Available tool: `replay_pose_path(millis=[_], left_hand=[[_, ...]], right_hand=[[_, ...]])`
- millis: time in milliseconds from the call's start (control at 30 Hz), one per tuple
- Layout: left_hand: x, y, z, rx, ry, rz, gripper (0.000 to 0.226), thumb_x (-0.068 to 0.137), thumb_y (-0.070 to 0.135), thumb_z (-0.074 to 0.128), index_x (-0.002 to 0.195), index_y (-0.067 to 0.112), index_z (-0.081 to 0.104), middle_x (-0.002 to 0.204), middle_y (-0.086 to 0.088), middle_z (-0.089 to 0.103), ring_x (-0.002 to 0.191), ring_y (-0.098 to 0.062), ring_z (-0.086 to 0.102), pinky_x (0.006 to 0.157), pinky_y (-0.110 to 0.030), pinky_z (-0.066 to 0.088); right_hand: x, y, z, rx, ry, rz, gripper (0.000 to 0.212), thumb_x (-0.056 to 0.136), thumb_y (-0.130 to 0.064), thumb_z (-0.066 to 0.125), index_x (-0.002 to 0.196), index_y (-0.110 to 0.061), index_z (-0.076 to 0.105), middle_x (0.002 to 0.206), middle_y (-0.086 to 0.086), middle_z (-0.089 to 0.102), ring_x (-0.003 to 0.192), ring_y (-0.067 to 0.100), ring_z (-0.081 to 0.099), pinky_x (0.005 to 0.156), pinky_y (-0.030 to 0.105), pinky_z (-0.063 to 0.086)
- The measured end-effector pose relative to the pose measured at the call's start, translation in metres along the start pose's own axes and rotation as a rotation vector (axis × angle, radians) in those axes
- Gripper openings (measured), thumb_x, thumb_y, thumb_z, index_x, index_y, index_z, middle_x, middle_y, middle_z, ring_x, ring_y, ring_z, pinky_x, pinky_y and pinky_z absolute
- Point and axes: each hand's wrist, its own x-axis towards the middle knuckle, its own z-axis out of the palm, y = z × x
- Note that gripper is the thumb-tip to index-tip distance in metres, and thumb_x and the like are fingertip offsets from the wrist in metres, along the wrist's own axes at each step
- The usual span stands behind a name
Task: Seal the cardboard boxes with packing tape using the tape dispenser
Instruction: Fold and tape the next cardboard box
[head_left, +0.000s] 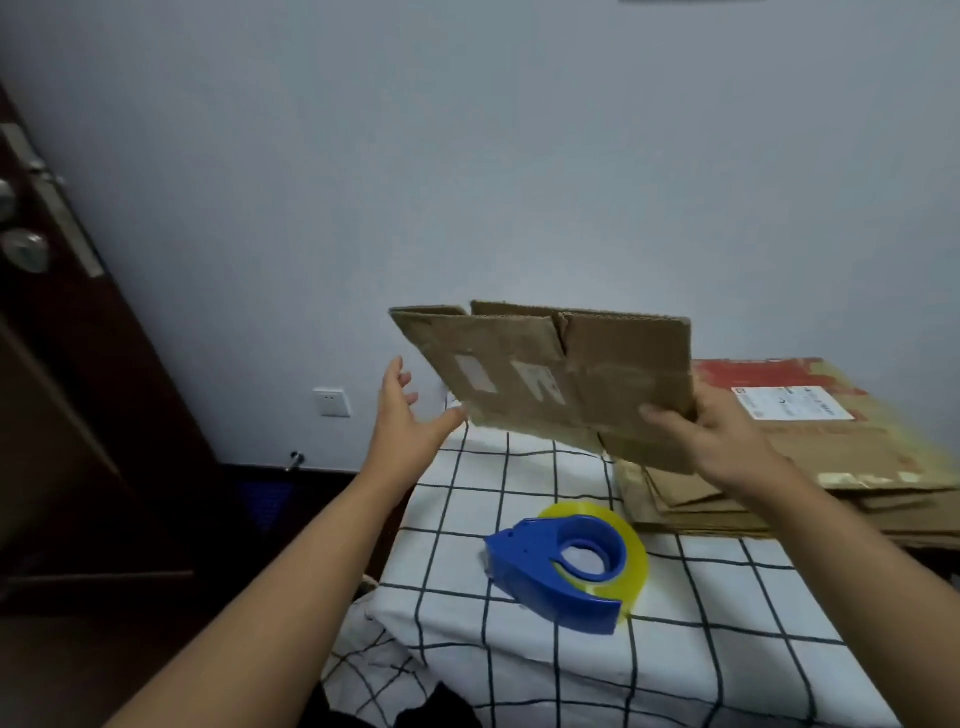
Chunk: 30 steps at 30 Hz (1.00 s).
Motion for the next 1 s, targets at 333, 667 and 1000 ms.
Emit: replay_pose_path(millis=[333,667,1000], left_hand=[[0.024,-0.026,-0.056,-0.266,0.138,-0.054,0.036,0.08,0.03,0.08,0.112,0.03,0.063,0.105,0.014,0.073,0.099,-0.005,0.067,0.083,-0.025,0.057],[0.016,-0.026,-0.031,-0.129,0.247,0.046,0.024,0.087,0.029,0.073,0.104,0.038,0.058,0.102,0.018,0.069,0.095,0.005,0.063,0.084,-0.028,0.053],[0.013,-0.035,-0.02,-0.061,0.321,0.046,0.034,0.088,0.035,0.07,0.116,0.033,0.051,0.106,0.023,0.062,0.097,0.011,0.056,0.086,-0.029,0.052]], right_hand=[[0.039,0.007,0.047,0.181,0.068,0.188,0.027,0.092,-0.015,0.069,0.115,-0.028,0.062,0.103,-0.008,0.073,0.098,0.015,0.069,0.076,0.031,0.053],[0.072,0.038,0.082,0.061,0.163,0.335,0.111,0.072,-0.043,0.086,0.155,-0.024,0.014,0.155,0.004,0.036,0.142,0.028,0.036,0.113,0.055,0.037],[0.071,0.05,0.08,0.18,0.027,0.349,0.122,0.052,-0.088,0.072,0.151,-0.04,0.021,0.151,-0.006,0.043,0.137,0.021,0.043,0.112,0.052,0.038]])
